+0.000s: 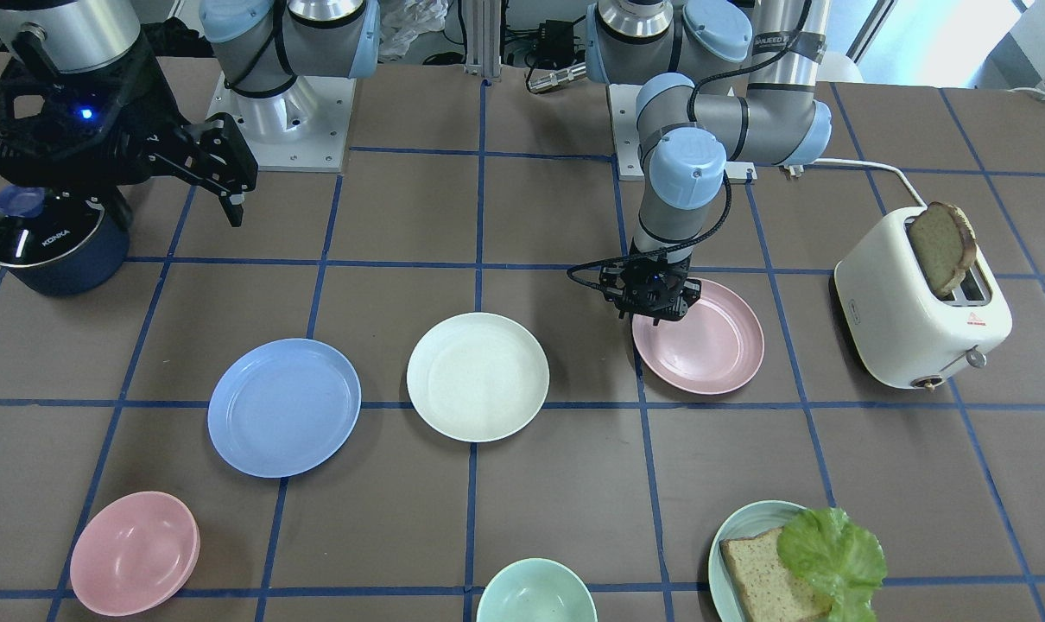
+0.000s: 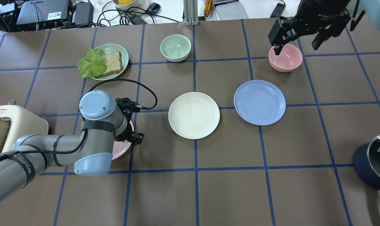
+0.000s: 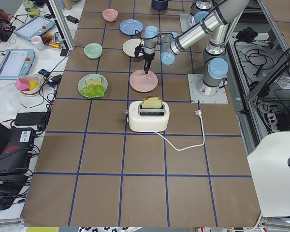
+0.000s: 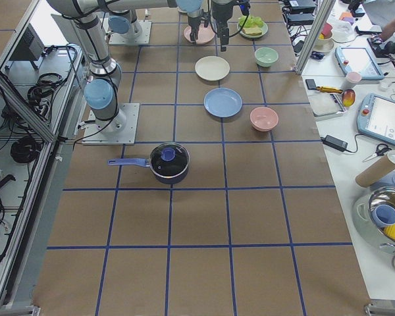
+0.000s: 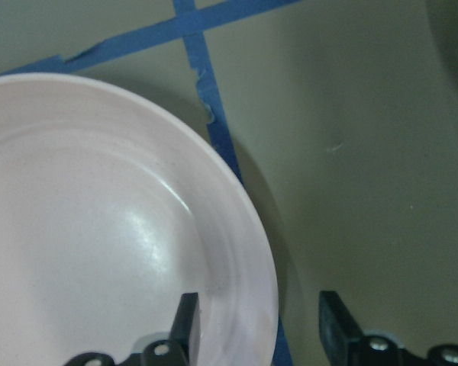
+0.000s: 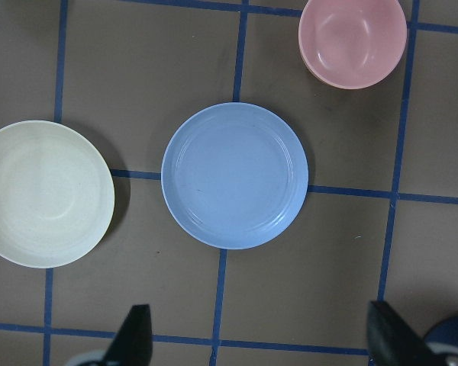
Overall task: Stack three plates with pink and blue
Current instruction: 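Close the left gripper on the pink plate's rim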
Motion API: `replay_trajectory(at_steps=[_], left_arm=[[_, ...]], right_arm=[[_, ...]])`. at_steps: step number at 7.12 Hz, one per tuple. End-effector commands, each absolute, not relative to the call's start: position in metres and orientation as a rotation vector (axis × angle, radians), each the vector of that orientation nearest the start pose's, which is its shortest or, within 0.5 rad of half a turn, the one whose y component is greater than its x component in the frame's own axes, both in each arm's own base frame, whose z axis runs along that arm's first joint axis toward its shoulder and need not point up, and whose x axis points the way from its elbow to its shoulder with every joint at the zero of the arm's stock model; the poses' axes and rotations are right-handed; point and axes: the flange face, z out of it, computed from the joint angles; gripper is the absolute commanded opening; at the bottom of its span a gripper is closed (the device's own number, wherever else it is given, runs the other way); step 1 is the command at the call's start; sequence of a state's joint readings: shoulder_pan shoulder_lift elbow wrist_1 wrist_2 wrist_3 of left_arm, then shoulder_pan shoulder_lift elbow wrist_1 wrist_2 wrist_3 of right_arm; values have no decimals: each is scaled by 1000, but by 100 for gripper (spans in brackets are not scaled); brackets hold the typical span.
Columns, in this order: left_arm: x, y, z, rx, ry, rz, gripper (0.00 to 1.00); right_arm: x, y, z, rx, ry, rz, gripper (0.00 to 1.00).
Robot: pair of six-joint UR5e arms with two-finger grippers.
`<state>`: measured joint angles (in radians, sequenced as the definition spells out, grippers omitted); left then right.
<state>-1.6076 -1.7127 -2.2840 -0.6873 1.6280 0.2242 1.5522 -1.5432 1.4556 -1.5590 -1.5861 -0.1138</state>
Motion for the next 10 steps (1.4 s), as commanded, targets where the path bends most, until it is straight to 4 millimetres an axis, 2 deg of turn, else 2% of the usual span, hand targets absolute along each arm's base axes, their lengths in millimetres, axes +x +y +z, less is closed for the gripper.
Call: replay_trajectory(at_steps=[1,3,4,5,8,9,10], left_arm=[[-143,-416,188,402,3055,-27,39],[-143,-416,189,402,3055,-29,24],[-143,-418,190,399,3055,-34,6],[-143,-418,191,401,3053,-36,0],[-146,-418,199,413,3016,-62,0],[-153,-420,210,442,2960,-99,0],[-171,-424,223,505,2868,-129,0]], right_arm=[[121,-512,530,-147,3156,-117,100],[121,-512,530,-147,3156,-117,100],[120,-512,530,-144,3157,-117,100],[120,-512,529,-144,3157,-114,100],[120,-512,529,-144,3157,-114,100],[120,-512,529,-144,3157,-114,100],[120,-512,529,-144,3157,-114,100]])
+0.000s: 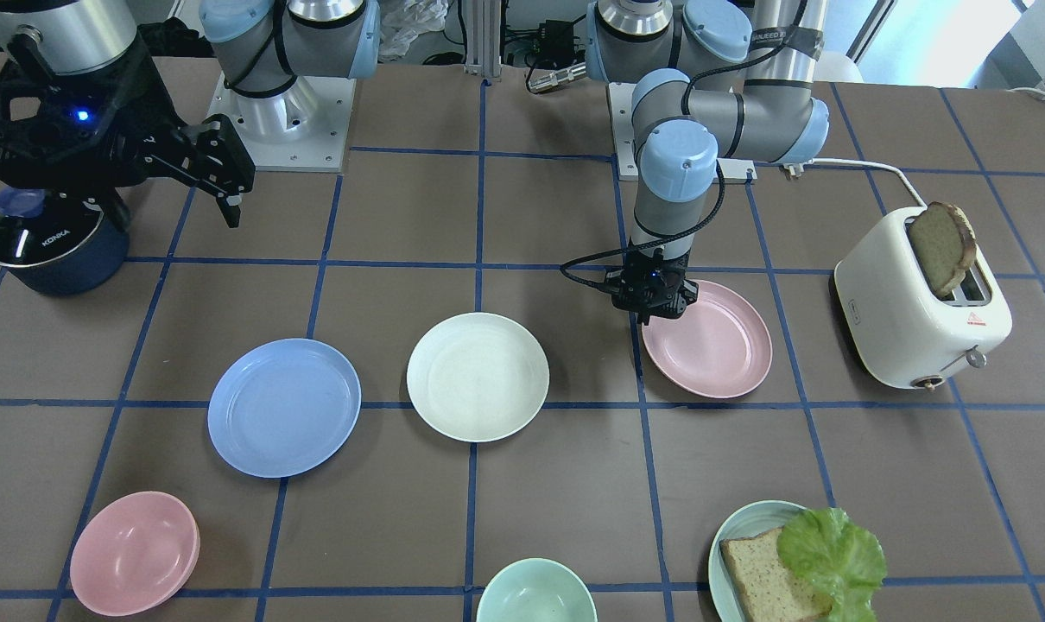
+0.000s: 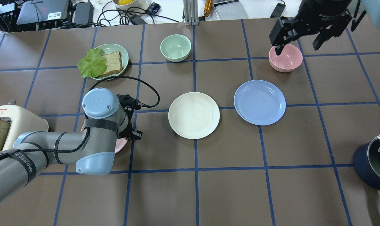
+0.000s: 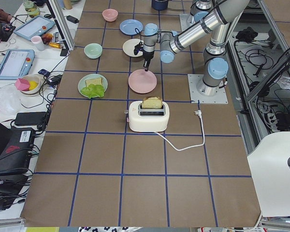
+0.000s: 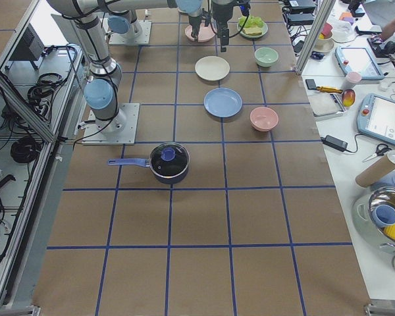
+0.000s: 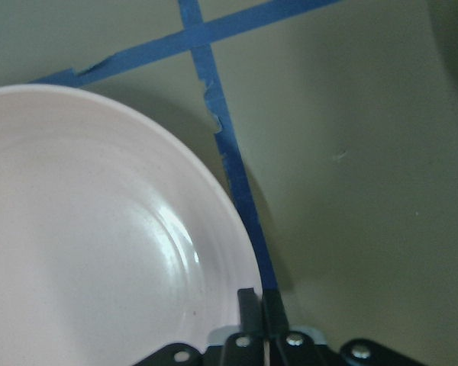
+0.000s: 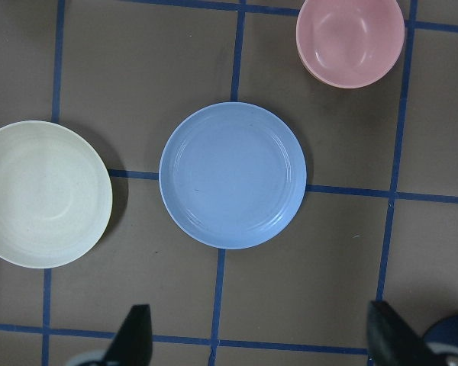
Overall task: Stack three plates with pink and blue
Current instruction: 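Carry the pink plate with the left gripper toward the cream plate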
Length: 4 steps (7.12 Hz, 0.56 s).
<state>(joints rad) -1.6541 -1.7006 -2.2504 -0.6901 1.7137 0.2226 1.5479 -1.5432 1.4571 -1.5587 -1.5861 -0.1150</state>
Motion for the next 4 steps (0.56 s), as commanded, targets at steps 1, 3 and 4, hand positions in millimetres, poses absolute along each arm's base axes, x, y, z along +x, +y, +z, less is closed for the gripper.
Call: replay_trajectory(at_steps=[1,3,4], left_arm=[[-196,-432,239,577,2797,-158,0],[-236,-446,277,669,2765,-178,0],[-255,-446,285,710,2769,-197,0]], right_arm=[[120,-512,529,-144,3157,-117,100],[121,-512,529,-147,3156,-117,100],[120,-512,530,-144,3157,-117,100]])
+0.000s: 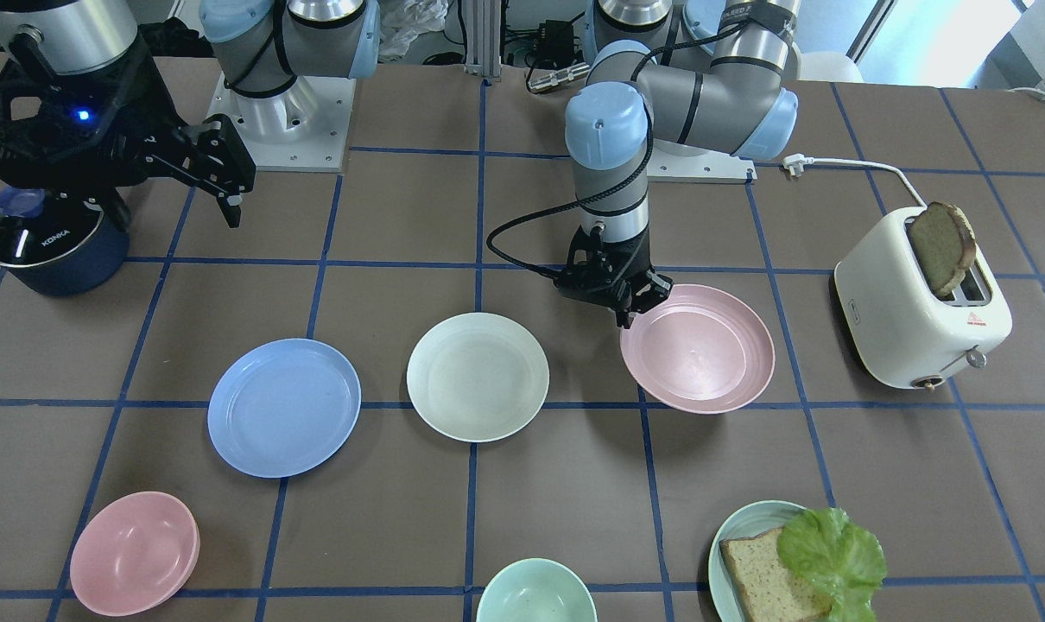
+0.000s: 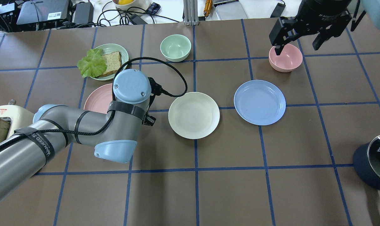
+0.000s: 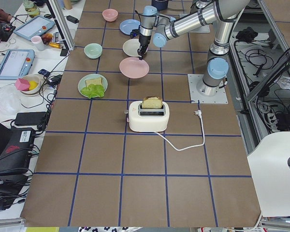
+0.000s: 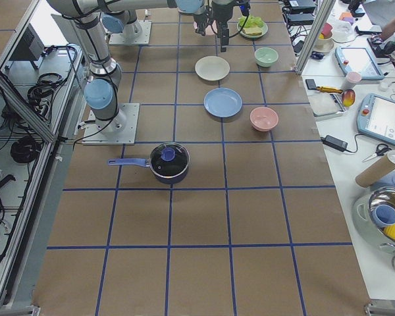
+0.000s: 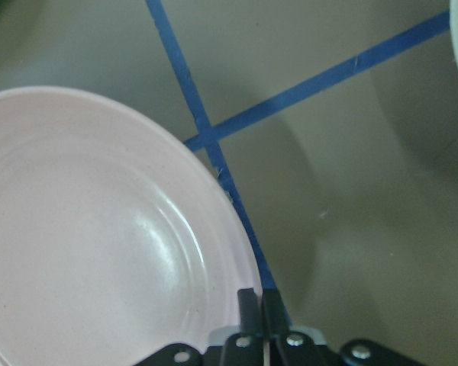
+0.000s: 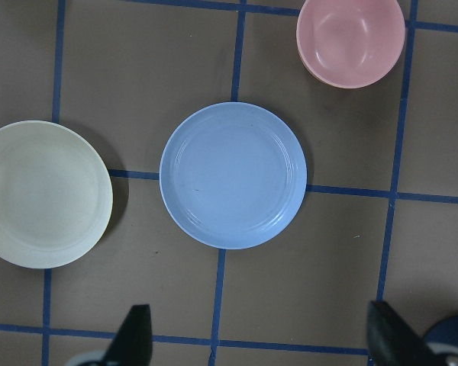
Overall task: Stack three plates with pink and blue
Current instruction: 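Carry the pink plate with the left gripper toward the cream plate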
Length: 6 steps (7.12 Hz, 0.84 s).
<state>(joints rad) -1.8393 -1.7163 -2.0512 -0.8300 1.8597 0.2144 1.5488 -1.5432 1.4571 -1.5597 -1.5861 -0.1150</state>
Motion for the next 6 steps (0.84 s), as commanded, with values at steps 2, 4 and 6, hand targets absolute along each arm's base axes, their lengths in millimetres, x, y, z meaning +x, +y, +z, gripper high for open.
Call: replay_trajectory(at_steps=[2,4,6], left_arm=[[-293,-438,291,792,2784,-237,0],[-342,-435,288,845,2785,-267,0],[-393,-443,287,826,2844,-291,0]], right_arm=[[120,-512,530,-144,3157,-117,100],[120,-512,531,-140,3157,-122,100],[120,-512,531,-142,3157,-119,100]])
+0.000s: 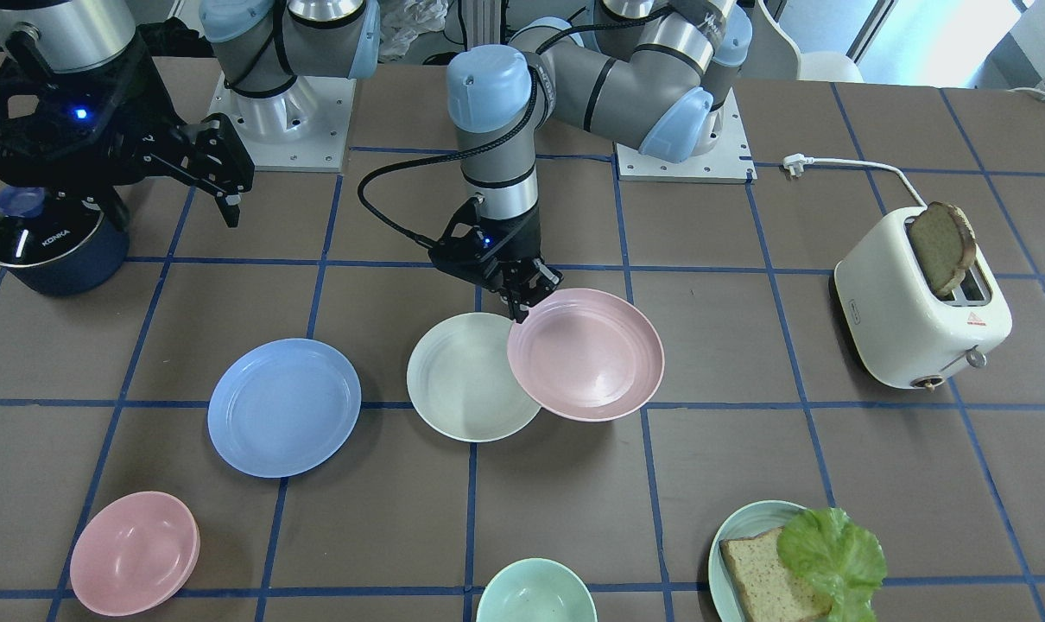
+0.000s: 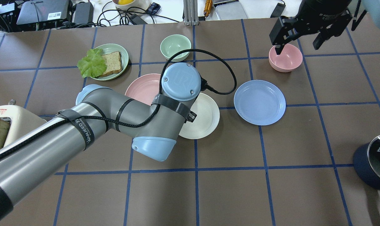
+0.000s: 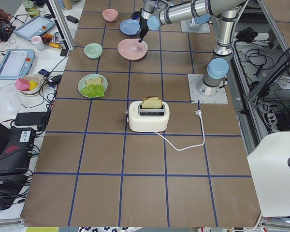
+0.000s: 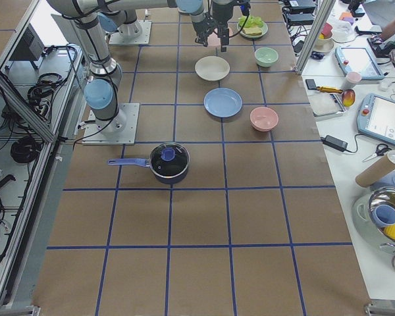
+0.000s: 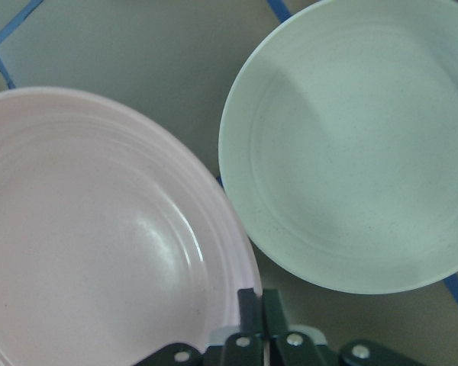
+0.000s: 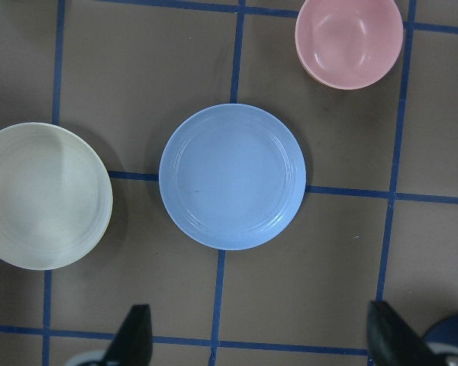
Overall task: Stack three plates with pink and blue
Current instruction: 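Carry the pink plate with the left gripper toward the cream plate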
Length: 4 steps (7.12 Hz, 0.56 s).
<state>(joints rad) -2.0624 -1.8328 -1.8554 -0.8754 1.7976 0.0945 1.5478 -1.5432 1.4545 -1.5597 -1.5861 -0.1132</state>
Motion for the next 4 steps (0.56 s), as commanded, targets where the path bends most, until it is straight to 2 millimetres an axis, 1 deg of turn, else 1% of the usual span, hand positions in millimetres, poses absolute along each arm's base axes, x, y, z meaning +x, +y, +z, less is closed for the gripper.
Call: replay_trajectory(at_steps=[1,2,3,4], left_arm=[[-420,-438,282,867,2828,-266,0],[-443,-431,275,921,2807,-244,0],[-453,-432,264,939,2802,-225,0],[-458,-431,248,953,2798,-193,0]], right_arm=[[120,-512,531,-142,3157,-119,100],[120,-512,531,-144,3157,-122,100],[120,-512,531,-144,3157,-119,100],[119,-513,531,-142,3158,-122,100]])
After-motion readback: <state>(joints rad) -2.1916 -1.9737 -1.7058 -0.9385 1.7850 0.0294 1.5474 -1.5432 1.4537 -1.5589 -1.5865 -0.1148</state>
